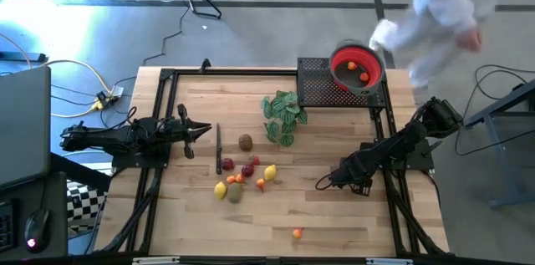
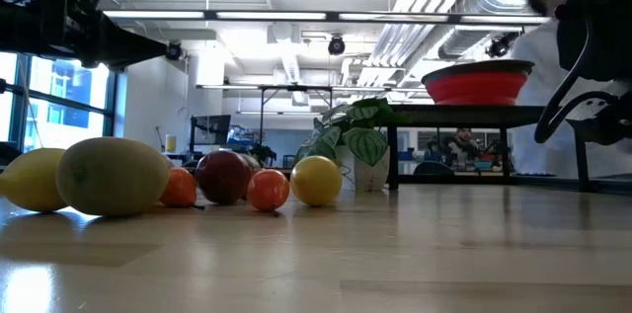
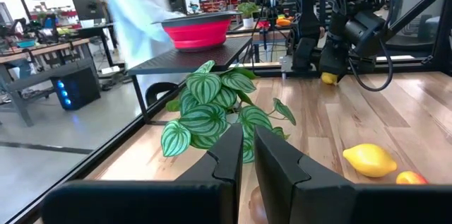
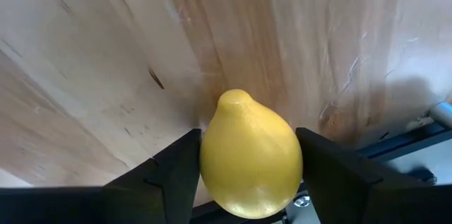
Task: Pick & Place Fruit
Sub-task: Put the lemon into the red colander
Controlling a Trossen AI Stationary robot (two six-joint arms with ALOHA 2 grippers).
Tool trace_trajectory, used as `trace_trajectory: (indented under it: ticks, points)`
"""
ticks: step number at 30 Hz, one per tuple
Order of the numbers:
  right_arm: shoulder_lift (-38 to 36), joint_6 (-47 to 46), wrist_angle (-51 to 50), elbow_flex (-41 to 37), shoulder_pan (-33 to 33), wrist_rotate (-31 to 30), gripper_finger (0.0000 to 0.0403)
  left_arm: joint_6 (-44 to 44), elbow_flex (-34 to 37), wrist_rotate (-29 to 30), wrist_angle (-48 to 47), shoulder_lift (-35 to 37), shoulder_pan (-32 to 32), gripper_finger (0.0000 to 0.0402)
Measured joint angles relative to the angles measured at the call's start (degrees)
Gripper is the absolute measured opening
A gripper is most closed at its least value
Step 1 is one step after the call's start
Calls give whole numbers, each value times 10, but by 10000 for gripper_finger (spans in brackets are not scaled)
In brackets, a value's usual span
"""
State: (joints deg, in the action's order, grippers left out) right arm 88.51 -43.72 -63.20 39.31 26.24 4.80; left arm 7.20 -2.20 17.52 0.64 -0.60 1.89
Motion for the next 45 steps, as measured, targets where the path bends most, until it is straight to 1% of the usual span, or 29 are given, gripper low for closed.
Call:
trace_trajectory:
  ticks: [7,13,20,25,28,32,38,43,45]
  points:
    - [0,-1,1,0,0,13,205,0,0,0,0,0,0,33]
    - [0,-2,4,0,0,16,210,0,0,1,0,0,0,33]
    - [0,0,35,1,0,32,203,0,0,3,0,0,0,33]
    - [-1,-1,46,1,0,32,211,0,0,3,0,0,0,33]
    - [-1,-1,47,1,0,32,208,0,0,3,0,0,0,33]
    - [-1,-21,47,1,0,31,204,0,0,2,0,0,0,33]
    - [-1,-51,57,0,0,33,216,0,0,2,0,0,0,33]
    - [0,-58,63,0,0,45,200,0,0,2,0,0,0,33]
    - [0,-59,65,1,0,47,200,0,0,2,0,0,0,33]
